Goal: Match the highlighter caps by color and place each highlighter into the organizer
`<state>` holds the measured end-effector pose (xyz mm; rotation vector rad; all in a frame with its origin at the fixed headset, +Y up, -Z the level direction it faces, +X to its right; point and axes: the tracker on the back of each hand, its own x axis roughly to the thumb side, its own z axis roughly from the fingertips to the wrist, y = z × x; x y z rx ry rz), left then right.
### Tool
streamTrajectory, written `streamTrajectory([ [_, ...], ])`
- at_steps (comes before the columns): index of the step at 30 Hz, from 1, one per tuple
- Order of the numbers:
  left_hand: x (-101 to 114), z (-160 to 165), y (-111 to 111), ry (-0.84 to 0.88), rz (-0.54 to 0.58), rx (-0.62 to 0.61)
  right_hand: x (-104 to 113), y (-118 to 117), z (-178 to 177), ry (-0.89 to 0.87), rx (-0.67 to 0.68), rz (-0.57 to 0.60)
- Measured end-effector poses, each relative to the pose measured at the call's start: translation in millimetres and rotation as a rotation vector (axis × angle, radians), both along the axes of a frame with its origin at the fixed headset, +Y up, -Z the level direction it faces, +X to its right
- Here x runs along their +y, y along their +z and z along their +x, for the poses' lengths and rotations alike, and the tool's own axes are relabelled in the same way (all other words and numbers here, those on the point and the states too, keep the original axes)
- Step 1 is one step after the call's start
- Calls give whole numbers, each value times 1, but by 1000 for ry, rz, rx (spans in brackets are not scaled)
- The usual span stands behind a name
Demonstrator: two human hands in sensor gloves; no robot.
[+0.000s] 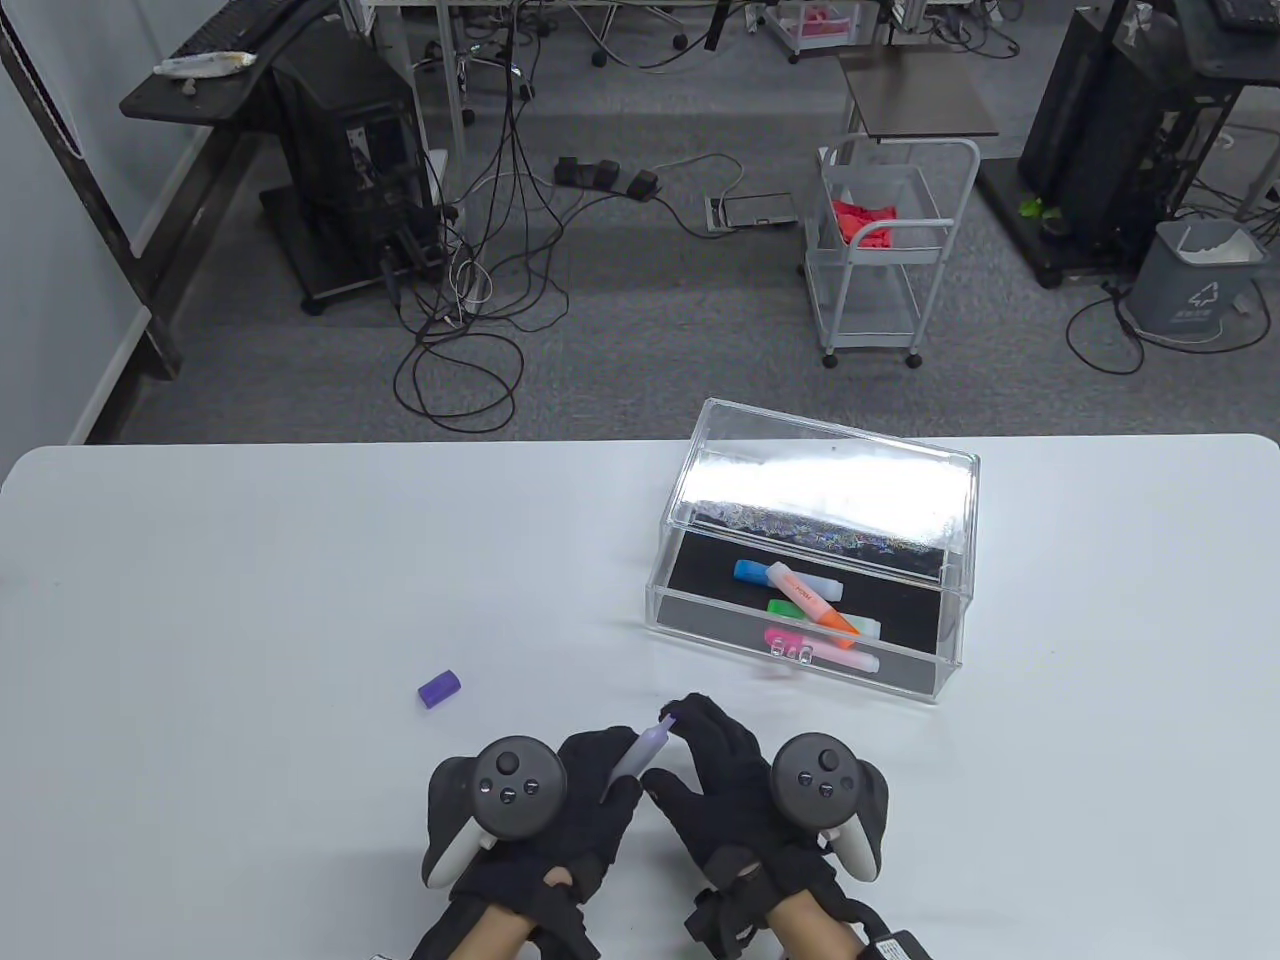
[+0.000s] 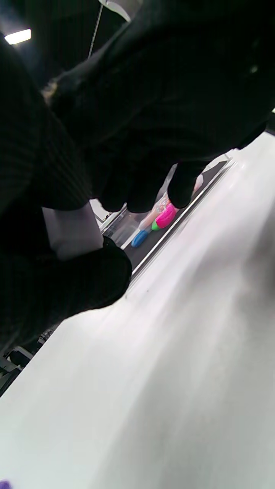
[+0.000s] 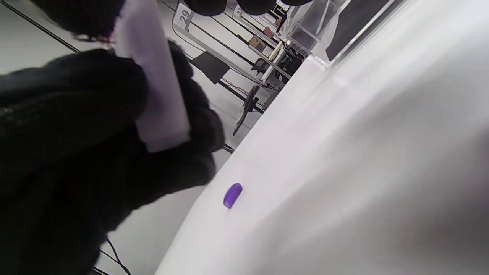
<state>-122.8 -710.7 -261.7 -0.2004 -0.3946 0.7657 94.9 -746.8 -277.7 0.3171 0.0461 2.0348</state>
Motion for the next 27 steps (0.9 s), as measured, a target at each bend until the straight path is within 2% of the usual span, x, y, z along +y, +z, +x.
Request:
streamTrajectory([
  [7,-3,4,3,99,-38,-20,2,3,-2,-64,-53,39],
  [13,-7,7,2,98,-61,-31,8,7,-5,-98,-87,75],
  [17,-6,4,3,32,-32,-16,13,9,-4,-111,-87,97],
  [20,-4,-3,3,-28,18,25,21,10,0,-28,-113,165],
  [23,4,-19,3,-184,128,97,28,10,3,208,-79,279],
  [25,8,-31,1,-218,145,128,33,9,3,333,-63,326],
  [27,11,-42,0,-223,146,165,36,9,3,366,-68,341],
])
